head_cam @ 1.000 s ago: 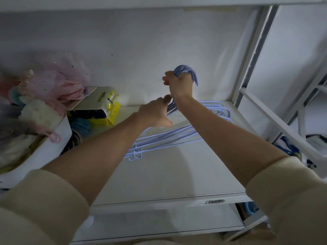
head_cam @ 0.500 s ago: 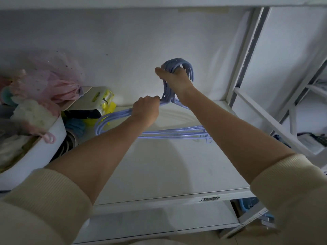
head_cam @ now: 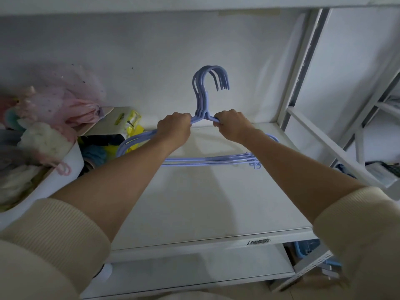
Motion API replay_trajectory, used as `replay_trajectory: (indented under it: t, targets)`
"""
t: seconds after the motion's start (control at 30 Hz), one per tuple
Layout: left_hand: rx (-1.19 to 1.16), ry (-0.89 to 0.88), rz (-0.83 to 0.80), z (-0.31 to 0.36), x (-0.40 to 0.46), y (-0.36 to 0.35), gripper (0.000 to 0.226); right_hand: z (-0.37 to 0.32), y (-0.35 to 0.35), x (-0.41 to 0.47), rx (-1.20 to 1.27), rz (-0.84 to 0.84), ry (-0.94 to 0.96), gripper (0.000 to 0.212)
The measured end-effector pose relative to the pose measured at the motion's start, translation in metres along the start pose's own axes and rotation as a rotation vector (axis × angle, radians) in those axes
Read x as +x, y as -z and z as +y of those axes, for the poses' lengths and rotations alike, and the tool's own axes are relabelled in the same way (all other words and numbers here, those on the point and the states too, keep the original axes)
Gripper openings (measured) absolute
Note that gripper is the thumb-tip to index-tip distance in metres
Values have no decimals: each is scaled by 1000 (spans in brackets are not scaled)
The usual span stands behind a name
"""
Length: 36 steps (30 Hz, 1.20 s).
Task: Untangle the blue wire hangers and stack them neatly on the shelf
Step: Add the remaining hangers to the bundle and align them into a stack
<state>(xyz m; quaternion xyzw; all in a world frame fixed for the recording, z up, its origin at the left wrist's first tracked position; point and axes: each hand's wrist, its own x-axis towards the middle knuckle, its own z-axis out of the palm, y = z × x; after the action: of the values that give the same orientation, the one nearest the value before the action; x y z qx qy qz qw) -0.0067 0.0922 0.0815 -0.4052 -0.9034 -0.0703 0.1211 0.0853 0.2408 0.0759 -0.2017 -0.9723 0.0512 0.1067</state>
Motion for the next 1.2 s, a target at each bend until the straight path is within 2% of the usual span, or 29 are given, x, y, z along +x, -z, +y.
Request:
replay_trajectory:
  t: [0.13,0.3,0.57,0.73,0.8,1.03,1.2]
  targets:
    - [29,-50,-39,0,0,-3,25,6,-2,5,-87,-4,34,20]
    - [-51,-41,-186,0,1,-15,24,13,-11,-1,-71,-56,28,22]
    - [-265,84,-439,4,-16,-41,28,17,-42,-24,16,-216,-1,24]
    - [-315,123,-575,4,-24,-60,22,20,-57,-35,94,-270,-40,21]
    - [-302,128,-566,3,-28,-68,24,20,-62,-38,115,-269,-53,20]
    - [-194,93,-348,7,-39,-92,20,25,-89,-47,75,-289,-54,22]
    - [-142,136,-348,7,-42,-105,19,22,-100,-48,24,-316,-49,27]
